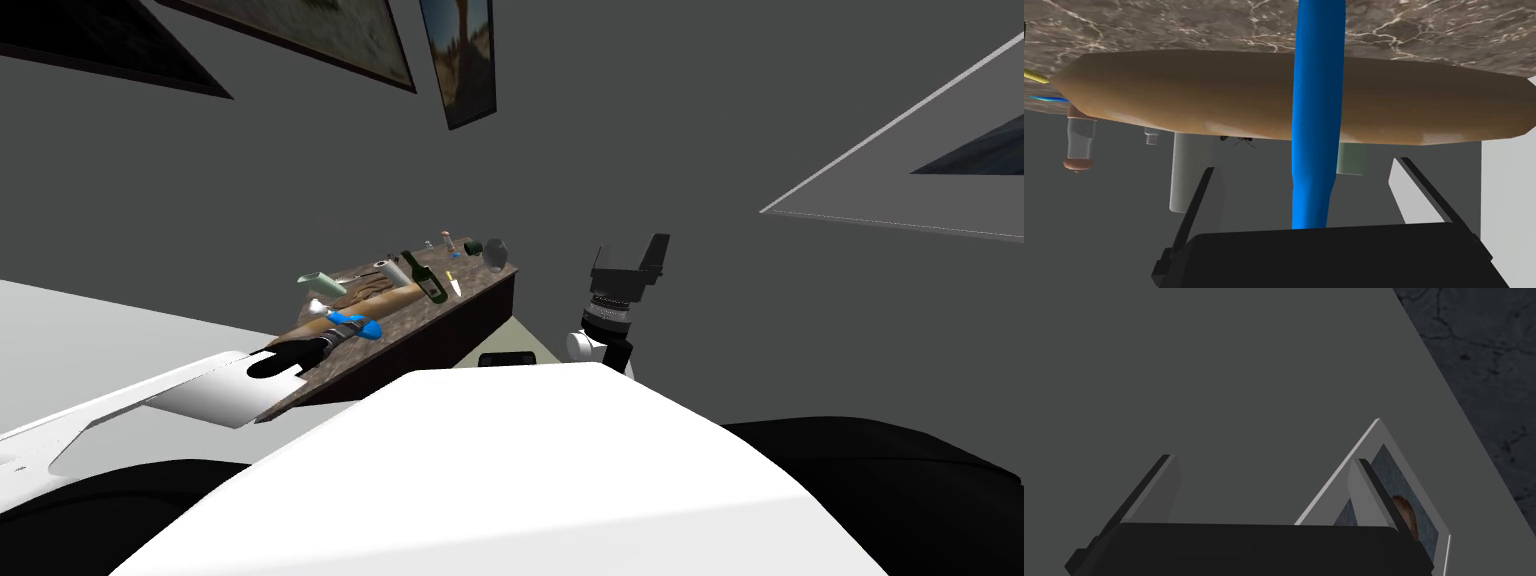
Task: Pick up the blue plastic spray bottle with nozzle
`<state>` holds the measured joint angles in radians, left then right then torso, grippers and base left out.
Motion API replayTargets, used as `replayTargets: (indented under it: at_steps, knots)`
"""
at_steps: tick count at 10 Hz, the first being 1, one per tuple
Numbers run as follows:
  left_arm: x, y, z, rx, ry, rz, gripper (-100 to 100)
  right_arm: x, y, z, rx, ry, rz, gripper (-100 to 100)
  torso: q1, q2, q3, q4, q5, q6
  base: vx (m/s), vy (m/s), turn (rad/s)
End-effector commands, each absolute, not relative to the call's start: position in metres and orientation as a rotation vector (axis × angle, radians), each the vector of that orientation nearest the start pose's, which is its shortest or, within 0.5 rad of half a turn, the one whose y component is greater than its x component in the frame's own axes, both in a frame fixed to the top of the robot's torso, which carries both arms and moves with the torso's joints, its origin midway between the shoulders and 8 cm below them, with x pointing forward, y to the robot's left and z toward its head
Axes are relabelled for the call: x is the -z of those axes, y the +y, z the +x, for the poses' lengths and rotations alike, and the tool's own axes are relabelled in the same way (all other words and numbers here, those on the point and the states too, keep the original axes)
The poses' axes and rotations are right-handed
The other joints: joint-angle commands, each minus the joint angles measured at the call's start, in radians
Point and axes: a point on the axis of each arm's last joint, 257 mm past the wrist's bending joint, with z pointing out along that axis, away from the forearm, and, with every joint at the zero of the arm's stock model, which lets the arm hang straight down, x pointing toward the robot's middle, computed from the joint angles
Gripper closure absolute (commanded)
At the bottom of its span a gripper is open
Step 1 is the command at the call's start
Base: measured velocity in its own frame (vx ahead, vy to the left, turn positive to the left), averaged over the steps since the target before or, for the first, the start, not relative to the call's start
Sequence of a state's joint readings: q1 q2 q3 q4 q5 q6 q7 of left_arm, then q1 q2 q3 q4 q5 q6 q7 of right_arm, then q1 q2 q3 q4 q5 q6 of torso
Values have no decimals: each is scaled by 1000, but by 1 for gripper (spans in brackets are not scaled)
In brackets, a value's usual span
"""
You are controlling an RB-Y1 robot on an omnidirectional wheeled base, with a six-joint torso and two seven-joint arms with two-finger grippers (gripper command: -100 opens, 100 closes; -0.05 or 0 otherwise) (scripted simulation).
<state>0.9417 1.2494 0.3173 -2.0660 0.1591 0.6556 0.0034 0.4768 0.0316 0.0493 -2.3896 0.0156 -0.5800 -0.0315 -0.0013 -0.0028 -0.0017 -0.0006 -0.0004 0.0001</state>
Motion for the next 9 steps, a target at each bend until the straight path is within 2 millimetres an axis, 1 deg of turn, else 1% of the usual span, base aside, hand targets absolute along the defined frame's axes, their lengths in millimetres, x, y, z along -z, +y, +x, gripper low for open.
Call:
replayTargets:
  at_steps: [1,2,3,4,6,9]
  knots:
    - [220,627,270,-379,2070,-834,-100,-92,-257,305,-1419,437,515,0,0,0,0,0,0,0,38,-20,-31]
    - [226,620,272,-345,2069,-844,-100,-92,-257,305,-1419,437,515,0,0,0,0,0,0,0,17,-8,-4]
    - [225,622,271,-353,2069,-842,0,-92,-257,305,-1419,437,515,0,1,1,1,0,0,0,0,0,0]
    - [228,635,268,-370,2057,-876,-100,-92,-257,305,-1419,437,515,0,1,2,1,1,0,0,-49,-10,-210]
    - [230,649,263,-387,2045,-909,-100,-92,-257,305,-1419,437,515,0,2,7,4,2,1,0,-76,7,-221]
    - [234,668,256,-413,2026,-959,-100,-92,-257,305,-1419,437,515,0,1,8,5,2,0,0,-70,-11,-142]
